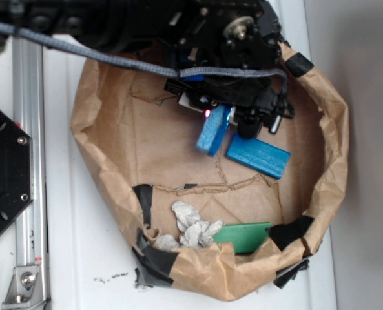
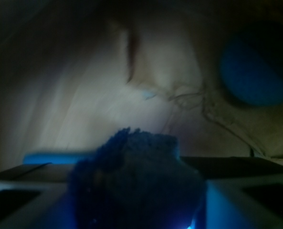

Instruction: Grab the blue sponge.

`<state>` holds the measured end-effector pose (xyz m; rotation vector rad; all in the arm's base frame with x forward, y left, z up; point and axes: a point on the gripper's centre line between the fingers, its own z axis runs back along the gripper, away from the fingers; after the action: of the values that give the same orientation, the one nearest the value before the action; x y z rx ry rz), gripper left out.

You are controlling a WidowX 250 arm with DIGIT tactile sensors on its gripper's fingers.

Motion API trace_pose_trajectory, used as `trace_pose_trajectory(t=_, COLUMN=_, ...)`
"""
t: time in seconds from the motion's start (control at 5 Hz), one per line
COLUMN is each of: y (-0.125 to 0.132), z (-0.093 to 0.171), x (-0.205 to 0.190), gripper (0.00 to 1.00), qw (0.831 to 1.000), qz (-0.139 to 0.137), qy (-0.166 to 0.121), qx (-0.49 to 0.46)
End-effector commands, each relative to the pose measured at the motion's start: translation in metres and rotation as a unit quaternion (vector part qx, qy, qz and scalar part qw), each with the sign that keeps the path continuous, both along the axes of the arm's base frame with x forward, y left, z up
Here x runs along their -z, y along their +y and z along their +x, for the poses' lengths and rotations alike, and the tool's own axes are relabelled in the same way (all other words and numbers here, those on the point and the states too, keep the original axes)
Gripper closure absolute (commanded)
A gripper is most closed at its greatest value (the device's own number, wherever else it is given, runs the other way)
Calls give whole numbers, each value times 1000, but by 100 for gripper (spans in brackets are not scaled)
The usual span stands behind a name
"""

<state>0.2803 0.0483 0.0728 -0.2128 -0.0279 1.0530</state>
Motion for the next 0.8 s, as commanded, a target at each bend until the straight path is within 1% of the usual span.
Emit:
trace_pose_trajectory(t=0.0, y=-5, z=4, x=-103, gripper=100, qw=961, qz=18, qy=-131, qx=244)
trace_pose_trajectory(t=0.2, y=-17, z=-2, x=-117, gripper=100, qw=924, qz=-8, qy=-126, qx=361)
trace_pose_trajectory(t=0.4, y=-16, z=-14, x=-133, gripper=100, qw=887, qz=48, qy=-105, qx=446)
trace_pose_trajectory(t=0.6, y=-9, z=-20, x=-136, gripper=100, qw=880, qz=92, qy=-98, qx=456)
